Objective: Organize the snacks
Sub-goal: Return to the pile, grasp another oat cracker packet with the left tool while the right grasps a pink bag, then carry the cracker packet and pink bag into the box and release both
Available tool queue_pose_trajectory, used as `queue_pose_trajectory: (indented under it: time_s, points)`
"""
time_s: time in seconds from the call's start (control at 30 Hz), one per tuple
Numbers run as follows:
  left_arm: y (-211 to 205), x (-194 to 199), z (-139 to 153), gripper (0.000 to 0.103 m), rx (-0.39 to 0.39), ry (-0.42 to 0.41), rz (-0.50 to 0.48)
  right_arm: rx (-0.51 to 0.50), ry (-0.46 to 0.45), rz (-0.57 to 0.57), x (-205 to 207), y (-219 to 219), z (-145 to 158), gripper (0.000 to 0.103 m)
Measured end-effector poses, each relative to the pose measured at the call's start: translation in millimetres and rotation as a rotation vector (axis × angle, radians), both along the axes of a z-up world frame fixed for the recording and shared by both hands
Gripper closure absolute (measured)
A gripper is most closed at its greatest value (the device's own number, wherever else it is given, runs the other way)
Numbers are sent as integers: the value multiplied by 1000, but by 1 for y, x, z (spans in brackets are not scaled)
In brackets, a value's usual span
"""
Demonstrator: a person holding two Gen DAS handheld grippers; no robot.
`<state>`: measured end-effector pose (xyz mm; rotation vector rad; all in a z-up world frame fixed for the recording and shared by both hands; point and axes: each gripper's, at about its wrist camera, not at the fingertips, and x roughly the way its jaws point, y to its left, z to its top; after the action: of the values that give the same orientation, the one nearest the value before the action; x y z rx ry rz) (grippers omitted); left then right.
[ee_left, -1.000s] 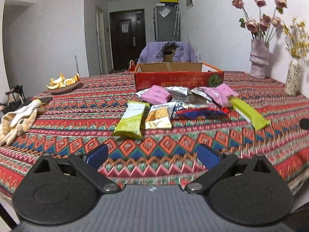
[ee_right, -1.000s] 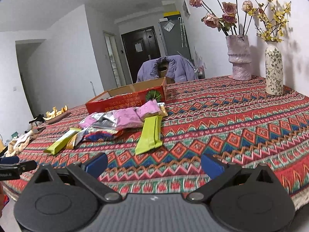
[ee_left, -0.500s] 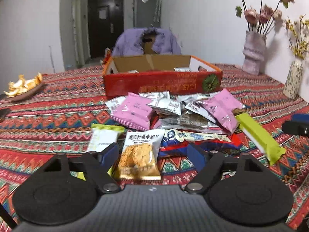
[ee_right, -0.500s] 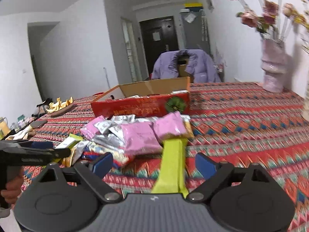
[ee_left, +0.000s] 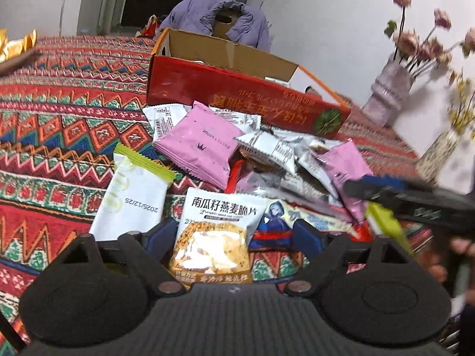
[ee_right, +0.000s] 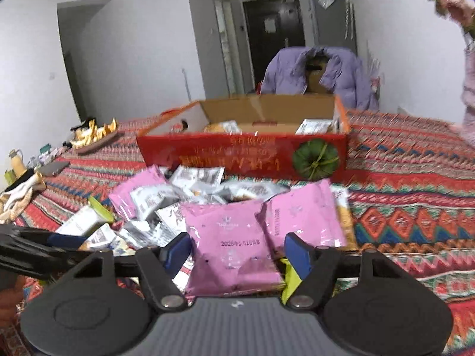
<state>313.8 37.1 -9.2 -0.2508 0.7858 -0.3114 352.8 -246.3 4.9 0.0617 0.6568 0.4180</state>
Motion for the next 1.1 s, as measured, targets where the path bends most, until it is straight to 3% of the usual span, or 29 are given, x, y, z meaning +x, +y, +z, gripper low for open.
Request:
queue_pose_trajectory:
  time_s: [0.07, 0.1, 0.17, 0.23, 0.37, 0.6, 0.73, 1.1]
  points:
    - [2, 0, 1, 23, -20, 5, 9, 8, 13, 9, 3, 2, -3, 37]
    - [2, 0, 0, 41, -22, 18, 4, 6, 23, 15, 5, 4, -5, 37]
    - [0, -2, 1, 47, -13, 19, 19, 6, 24, 12, 5, 5, -6, 41]
    - [-5, -5, 3, 61, 17, 24, 16, 5, 24, 5, 3, 5, -3, 43]
    - [-15, -15, 8, 63, 93, -8, 9, -18, -4, 0, -8, 5, 7, 43]
    - [-19, -65, 39, 63, 137, -105, 36, -29, -85, 2, -63, 1, 38, 43]
    - [-17, -106, 55, 63, 139, -174, 59, -27, -126, -23, -107, -8, 51, 43]
    - [-14, -194, 76, 63, 145, -241, 126, 3, -185, -88, -200, -35, 59, 43]
